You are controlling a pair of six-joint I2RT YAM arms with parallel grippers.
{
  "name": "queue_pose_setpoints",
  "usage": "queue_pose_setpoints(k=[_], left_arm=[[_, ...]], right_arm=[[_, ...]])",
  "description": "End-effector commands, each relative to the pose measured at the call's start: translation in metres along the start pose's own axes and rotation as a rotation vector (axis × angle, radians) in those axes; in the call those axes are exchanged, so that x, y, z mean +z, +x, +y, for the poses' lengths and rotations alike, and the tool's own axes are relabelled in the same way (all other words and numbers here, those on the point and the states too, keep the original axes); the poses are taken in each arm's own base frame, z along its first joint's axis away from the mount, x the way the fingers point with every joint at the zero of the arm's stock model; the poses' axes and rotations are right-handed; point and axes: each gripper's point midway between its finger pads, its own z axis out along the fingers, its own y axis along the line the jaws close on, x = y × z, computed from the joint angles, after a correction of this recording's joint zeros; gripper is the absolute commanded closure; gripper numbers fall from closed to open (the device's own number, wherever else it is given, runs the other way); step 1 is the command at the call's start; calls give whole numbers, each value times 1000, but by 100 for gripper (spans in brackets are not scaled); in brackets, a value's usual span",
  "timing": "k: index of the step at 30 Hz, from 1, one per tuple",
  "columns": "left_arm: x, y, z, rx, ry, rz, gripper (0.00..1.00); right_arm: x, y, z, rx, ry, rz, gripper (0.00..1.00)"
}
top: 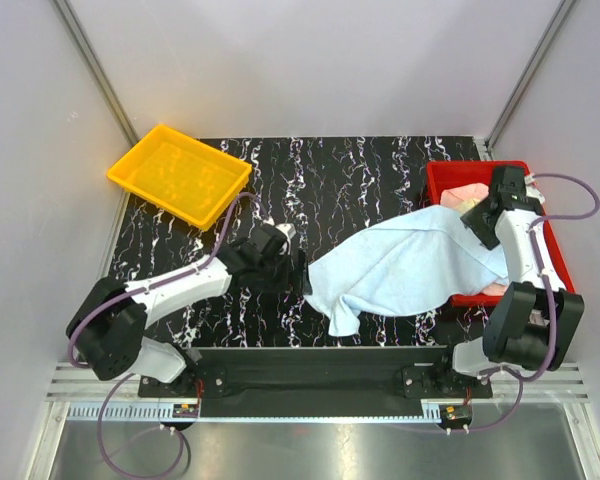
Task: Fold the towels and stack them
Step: Move the towel to the center of the board
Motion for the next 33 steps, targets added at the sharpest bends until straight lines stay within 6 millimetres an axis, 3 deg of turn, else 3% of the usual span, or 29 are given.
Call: queue_pose_setpoints(k=[1,2,5,10,17,20,23,25,26,27,28,29,30,31,33], left_arm=[[-1,-16,-45,72,108,-62,9],[2,-13,-47,83,109,-55,9],[11,3,-51,98,113,-23,8],[29,16,-57,121,107,35,8],[41,18,-64,140,103,54,9],[48,21,-65,141,107,76,15],[52,21,-67,139,114,77,25],[52,16,-74,142,129,72,45],[52,14,-75,146,129,71,56],[51,13,-76,150,129,69,65],[49,12,-75,151,117,72,83],[46,5,-78,164,116,55,90],[43,1,-77,169,107,47,96],[35,-6,-72,168,77,26,100],[22,-19,-62,156,47,-8,100]], right_arm=[[13,-25,-39,56,141,-65,40],[15,-35,-58,84,186,-85,40],[18,-46,-86,91,217,-111,40],[26,-52,-111,122,251,-114,39],[52,-49,-126,155,223,-56,38],[62,-50,-125,169,198,-42,38],[74,-50,-120,169,172,-29,40],[77,-50,-118,162,157,-23,46],[76,-52,-114,165,141,-27,52],[74,-56,-110,165,119,-40,68],[71,-58,-107,166,103,-46,74],[65,-64,-99,171,61,-61,82],[60,-66,-94,168,37,-61,95],[51,-70,-84,167,-16,-62,100],[28,-81,-64,159,-101,-75,100]])
